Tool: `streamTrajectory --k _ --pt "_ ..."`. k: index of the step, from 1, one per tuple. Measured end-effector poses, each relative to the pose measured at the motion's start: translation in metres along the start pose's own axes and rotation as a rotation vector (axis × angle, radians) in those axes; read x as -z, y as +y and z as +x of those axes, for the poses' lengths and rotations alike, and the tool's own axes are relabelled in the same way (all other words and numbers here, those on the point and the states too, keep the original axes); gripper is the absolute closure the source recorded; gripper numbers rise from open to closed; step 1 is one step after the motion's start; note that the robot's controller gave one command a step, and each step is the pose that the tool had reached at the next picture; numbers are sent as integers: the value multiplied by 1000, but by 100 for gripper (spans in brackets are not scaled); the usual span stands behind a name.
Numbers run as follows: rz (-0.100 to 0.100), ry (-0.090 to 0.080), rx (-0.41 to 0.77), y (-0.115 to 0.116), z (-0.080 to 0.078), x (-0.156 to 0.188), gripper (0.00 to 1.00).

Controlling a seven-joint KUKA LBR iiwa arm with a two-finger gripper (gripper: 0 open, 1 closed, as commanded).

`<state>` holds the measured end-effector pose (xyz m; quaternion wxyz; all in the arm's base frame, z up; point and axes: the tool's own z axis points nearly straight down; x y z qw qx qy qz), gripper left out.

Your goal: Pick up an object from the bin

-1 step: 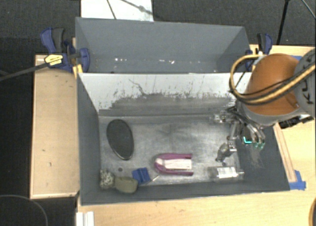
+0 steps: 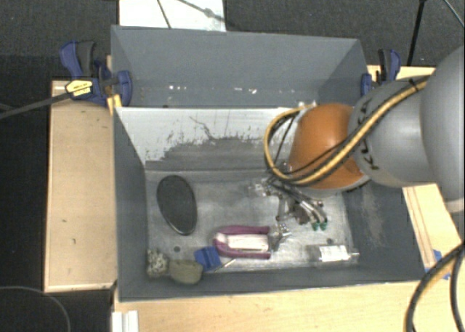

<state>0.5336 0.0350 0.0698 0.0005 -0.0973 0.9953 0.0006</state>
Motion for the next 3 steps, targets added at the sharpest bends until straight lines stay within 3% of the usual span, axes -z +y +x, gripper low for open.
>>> streamTrajectory --k 1,2,3 --pt "1 -2 258 21 27 1 0" --pt "2 0 259 20 28 2 100" --pt "4 -9 275 12 28 144 100"
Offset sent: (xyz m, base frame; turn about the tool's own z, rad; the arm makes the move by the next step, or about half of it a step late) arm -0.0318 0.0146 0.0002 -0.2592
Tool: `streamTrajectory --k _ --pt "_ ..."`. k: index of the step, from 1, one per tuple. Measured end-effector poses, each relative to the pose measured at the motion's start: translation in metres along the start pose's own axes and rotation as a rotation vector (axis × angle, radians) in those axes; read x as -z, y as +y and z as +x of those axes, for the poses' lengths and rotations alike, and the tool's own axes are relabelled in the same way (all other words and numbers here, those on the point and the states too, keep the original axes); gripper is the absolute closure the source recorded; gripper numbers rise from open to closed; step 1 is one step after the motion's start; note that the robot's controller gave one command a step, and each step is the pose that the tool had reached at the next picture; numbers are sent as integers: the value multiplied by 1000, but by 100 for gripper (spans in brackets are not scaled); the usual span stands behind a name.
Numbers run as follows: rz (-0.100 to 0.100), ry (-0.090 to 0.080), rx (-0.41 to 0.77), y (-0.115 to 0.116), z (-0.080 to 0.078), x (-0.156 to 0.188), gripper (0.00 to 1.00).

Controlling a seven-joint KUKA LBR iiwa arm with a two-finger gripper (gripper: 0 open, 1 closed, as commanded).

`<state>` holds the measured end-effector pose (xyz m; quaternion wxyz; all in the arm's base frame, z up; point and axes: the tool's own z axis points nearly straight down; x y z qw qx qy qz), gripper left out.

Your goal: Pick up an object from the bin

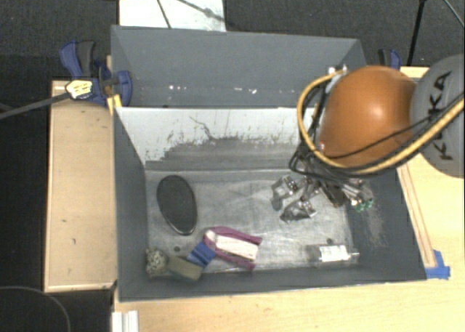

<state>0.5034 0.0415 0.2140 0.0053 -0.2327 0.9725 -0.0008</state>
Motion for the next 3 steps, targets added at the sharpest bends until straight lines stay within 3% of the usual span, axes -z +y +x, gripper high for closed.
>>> streamTrajectory --k 1,2,3 --pt "-8 12 -102 54 -20 -78 100" --pt "-4 7 -105 51 -20 -75 0" --pt "0 -7 19 76 -19 -142 0"
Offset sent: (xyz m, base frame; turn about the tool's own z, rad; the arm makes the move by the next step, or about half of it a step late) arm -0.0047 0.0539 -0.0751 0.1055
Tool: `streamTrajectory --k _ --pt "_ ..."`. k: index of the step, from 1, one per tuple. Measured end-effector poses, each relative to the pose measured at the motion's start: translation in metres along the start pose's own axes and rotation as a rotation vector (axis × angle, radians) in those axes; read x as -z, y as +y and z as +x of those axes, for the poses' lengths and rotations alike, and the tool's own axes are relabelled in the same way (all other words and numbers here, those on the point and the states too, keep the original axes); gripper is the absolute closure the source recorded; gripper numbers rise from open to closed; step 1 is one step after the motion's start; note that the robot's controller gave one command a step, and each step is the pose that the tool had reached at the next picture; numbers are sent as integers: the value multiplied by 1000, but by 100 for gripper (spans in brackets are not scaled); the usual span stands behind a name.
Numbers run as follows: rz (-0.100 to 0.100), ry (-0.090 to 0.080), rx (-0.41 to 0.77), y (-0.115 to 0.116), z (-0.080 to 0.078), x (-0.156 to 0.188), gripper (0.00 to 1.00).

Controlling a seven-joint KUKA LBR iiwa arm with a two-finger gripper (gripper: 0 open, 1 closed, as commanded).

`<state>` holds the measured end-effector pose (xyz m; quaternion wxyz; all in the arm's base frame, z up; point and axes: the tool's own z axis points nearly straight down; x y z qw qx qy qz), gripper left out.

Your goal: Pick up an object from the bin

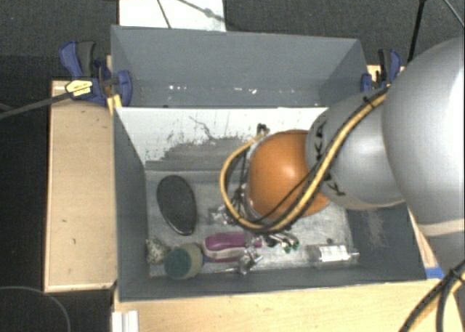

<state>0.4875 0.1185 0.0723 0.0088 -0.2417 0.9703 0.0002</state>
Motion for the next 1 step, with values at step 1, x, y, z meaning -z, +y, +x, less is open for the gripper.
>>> streamTrajectory --k 1 --pt "-5 24 -1 1 6 -1 100"
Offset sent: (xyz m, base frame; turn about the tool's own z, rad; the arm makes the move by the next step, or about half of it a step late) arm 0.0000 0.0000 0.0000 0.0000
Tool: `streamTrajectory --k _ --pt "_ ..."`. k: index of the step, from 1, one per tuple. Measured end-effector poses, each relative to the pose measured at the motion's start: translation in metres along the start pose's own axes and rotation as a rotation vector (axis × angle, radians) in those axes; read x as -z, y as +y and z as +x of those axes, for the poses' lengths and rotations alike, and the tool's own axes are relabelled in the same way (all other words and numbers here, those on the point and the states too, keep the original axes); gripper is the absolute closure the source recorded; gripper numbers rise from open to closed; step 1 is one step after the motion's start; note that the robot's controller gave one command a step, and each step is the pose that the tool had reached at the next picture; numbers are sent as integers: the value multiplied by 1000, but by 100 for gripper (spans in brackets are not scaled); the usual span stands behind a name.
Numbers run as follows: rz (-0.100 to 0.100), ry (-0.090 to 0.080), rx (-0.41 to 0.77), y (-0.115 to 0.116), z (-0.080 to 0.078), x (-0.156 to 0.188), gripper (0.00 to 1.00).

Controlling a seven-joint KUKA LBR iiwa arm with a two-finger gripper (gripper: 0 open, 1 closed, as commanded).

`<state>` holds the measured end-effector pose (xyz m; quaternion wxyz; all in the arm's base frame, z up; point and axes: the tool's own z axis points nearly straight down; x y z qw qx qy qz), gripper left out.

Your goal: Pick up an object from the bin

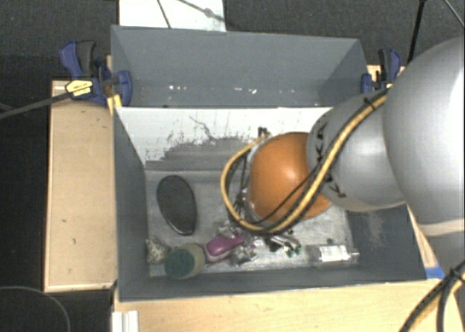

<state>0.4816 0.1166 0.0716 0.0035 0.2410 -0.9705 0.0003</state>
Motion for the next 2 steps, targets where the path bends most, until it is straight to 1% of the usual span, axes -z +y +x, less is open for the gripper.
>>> streamTrajectory --k 1,2 --pt "5 -14 310 -26 -17 118 100" --pt "7 -12 471 -78 -33 178 100"
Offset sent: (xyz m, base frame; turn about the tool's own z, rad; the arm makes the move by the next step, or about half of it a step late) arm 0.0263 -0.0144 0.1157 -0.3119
